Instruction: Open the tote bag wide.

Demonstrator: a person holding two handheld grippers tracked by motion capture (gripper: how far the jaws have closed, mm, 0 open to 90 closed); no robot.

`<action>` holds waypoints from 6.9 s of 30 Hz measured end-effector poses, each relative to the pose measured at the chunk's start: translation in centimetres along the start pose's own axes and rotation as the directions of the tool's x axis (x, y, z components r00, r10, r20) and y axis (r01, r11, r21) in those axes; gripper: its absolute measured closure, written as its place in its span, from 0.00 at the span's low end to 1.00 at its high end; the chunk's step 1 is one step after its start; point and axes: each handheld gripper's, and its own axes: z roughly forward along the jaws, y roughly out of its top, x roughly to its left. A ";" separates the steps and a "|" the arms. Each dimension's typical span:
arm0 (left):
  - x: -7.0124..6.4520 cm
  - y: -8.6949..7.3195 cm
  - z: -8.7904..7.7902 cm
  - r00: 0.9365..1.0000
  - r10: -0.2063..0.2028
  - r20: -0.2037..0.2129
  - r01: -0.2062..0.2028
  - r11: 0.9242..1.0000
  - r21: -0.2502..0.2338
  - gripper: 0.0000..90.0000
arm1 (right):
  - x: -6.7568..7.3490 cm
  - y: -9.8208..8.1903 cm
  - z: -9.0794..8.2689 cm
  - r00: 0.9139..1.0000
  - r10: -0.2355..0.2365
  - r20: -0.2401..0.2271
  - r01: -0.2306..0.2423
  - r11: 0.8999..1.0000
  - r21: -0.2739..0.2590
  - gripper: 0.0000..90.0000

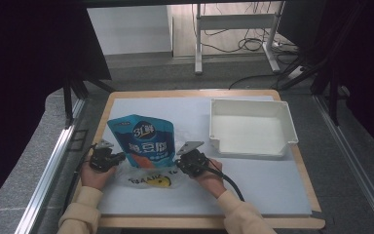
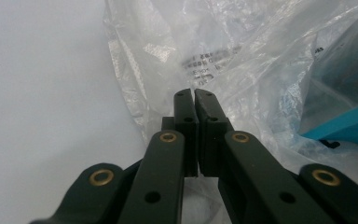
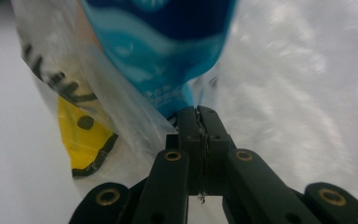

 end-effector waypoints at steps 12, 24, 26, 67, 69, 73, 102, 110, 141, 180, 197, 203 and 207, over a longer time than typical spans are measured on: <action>0.0 0.0 0.0 1.000 0.000 0.002 0.000 1.000 0.001 0.99 | 4.4 -1.5 1.4 0.991 -0.069 -0.111 0.075 0.996 0.051 0.99; 0.0 0.0 0.1 1.000 -0.002 0.003 0.002 1.000 -0.001 0.99 | 5.4 1.5 0.8 0.993 -0.072 -0.096 0.065 0.995 -0.078 0.98; 0.0 0.0 0.1 1.000 -0.004 0.005 0.004 1.000 -0.001 0.99 | 5.8 2.0 1.5 0.993 -0.079 -0.092 0.071 0.994 -0.080 0.98; 0.0 0.0 0.2 1.000 -0.008 0.011 0.008 1.000 -0.008 0.99 | 9.6 4.2 7.8 0.986 -0.072 -0.152 0.070 0.997 -0.019 0.99; 0.0 0.0 0.2 1.000 -0.010 0.011 0.011 1.000 -0.009 0.99 | 10.3 4.0 7.9 0.980 -0.104 -0.170 0.104 0.994 -0.009 0.99; 0.0 0.0 0.2 1.000 -0.005 0.009 0.005 1.000 -0.007 0.99 | 11.2 3.7 7.8 0.973 -0.131 -0.190 0.134 0.991 0.003 0.99; 0.0 0.0 0.2 1.000 -0.003 0.005 0.003 1.000 -0.010 0.99 | 1.5 -2.0 -1.0 1.000 0.015 -0.005 -0.015 0.998 -0.062 0.99; 0.0 0.0 0.2 1.000 -0.003 0.006 0.003 1.000 -0.010 0.99 | 1.0 -3.1 -0.2 1.000 0.022 -0.004 -0.022 0.999 -0.044 0.99; 0.0 0.0 0.2 1.000 -0.004 0.008 0.004 1.000 -0.009 0.99 | -0.8 -4.0 -0.5 0.996 0.089 0.024 -0.089 0.995 -0.038 0.99; 0.0 0.0 0.2 1.000 -0.008 0.011 0.009 1.000 -0.012 0.98 | 0.5 -3.0 -1.6 0.996 0.080 -0.026 -0.082 0.991 -0.105 0.99; 0.0 0.0 0.2 1.000 -0.007 0.008 0.007 1.000 -0.011 0.98 | 4.0 -3.9 0.2 0.992 0.022 -0.125 -0.025 0.999 -0.027 0.99; -0.1 0.2 0.0 0.999 -0.026 0.038 0.027 0.999 -0.030 0.98 | 3.9 -3.7 0.1 0.992 0.022 -0.126 -0.027 0.999 -0.038 0.99; 0.0 0.4 -0.6 0.998 -0.040 0.054 0.044 0.997 -0.071 0.95 | 3.7 -3.6 -0.1 0.992 0.025 -0.125 -0.031 0.999 -0.044 0.99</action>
